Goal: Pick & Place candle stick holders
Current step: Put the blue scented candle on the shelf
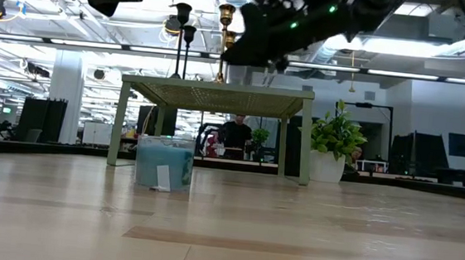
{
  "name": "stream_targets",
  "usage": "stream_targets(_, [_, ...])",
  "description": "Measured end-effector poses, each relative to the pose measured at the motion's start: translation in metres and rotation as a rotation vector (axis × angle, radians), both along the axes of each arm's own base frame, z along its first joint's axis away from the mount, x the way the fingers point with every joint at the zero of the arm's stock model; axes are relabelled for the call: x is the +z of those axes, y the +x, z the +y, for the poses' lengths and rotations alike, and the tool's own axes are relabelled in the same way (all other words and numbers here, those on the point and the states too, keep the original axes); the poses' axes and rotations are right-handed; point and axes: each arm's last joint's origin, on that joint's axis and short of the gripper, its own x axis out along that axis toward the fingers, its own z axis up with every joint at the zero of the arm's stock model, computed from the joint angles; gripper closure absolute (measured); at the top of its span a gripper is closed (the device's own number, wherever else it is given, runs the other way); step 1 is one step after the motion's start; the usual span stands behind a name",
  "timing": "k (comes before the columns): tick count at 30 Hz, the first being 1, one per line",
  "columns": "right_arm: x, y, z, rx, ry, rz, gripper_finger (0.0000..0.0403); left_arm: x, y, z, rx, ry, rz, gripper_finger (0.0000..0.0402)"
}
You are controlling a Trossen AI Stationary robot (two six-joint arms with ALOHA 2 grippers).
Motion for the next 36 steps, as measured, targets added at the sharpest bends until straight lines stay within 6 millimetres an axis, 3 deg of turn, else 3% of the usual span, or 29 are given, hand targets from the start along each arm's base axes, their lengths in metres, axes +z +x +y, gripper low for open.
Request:
stream_targets(8, [0.023, -0.038, 0.018, 0.043, 0.082, 0.203, 0.0295, 0.000, 0.000, 0.000, 0.000, -0.004, 0.000, 0.0390])
stream_targets(15, [0.016, -0.058, 0.051, 0.280, 0.322, 0.405, 0.0295, 0.000, 0.000, 0.000, 0.000, -0.004, 0.000, 0.0390])
stream_targets(24, [-0.021, -0.038, 0.091, 0.465, 0.440, 0.482, 0.0295, 0.000, 0.000, 0.000, 0.000, -0.004, 0.001, 0.0390])
stream_targets(29, [-0.047, -0.013, 0.100, 0.324, 0.678, 0.403, 0.0304, 0.000, 0.000, 0.000, 0.000, -0.004, 0.000, 0.0390])
stream_targets(33, [-0.068, -0.005, 0.095, 0.152, 0.879, 0.453, 0.0316, 0.000, 0.000, 0.000, 0.000, -0.004, 0.001, 0.0390])
stream_targets(36, [-0.081, 0.000, 0.095, 0.125, 0.962, 0.493, 0.0323, 0.000, 0.000, 0.000, 0.000, -0.004, 0.001, 0.0390])
